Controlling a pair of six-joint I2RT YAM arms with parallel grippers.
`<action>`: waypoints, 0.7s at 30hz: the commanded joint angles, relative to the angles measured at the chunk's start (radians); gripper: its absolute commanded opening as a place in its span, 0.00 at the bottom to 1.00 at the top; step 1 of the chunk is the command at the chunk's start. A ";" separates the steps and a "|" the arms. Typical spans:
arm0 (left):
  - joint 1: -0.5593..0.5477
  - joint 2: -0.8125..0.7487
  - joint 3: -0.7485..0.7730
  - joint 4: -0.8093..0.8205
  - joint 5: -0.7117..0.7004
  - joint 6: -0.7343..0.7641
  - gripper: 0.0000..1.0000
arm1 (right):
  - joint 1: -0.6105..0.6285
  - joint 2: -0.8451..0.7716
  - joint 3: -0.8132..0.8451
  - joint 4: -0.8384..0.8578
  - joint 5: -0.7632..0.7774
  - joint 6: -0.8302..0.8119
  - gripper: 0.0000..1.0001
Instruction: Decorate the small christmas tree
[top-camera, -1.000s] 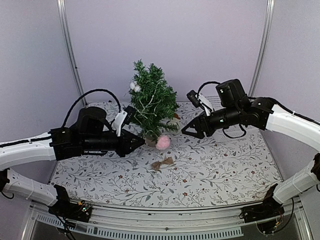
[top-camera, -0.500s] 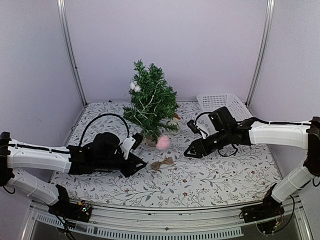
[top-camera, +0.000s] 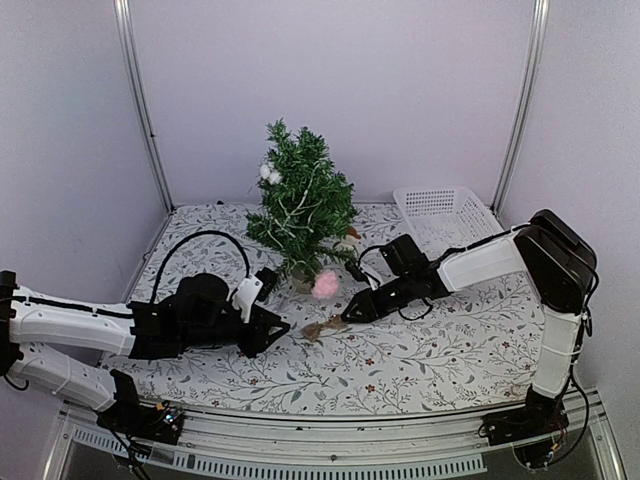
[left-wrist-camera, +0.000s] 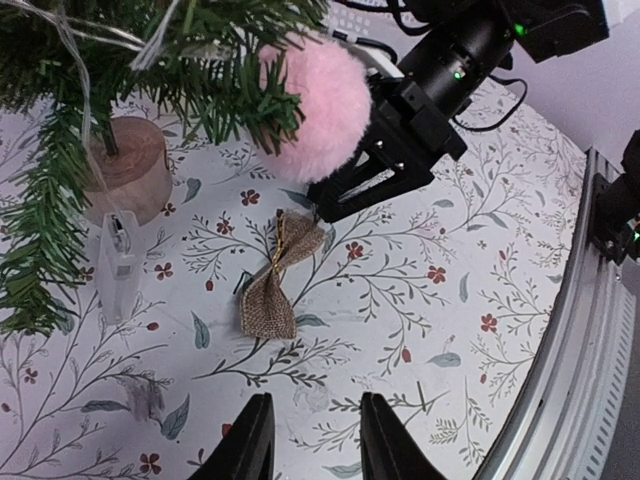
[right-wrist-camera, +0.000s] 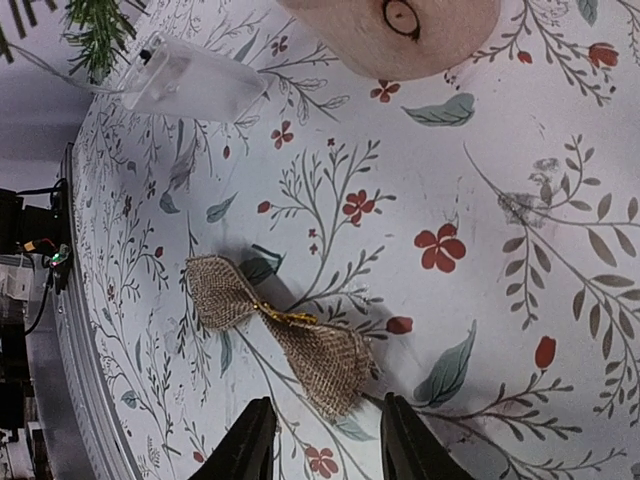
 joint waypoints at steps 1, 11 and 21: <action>-0.026 0.004 -0.011 0.023 -0.017 0.031 0.31 | -0.005 0.067 0.062 0.075 -0.011 0.001 0.38; -0.029 0.035 -0.016 0.015 0.013 0.118 0.30 | 0.034 0.130 0.038 0.110 -0.151 -0.022 0.19; -0.075 0.211 0.067 -0.049 0.085 0.287 0.26 | 0.122 0.135 -0.001 0.084 -0.258 -0.105 0.12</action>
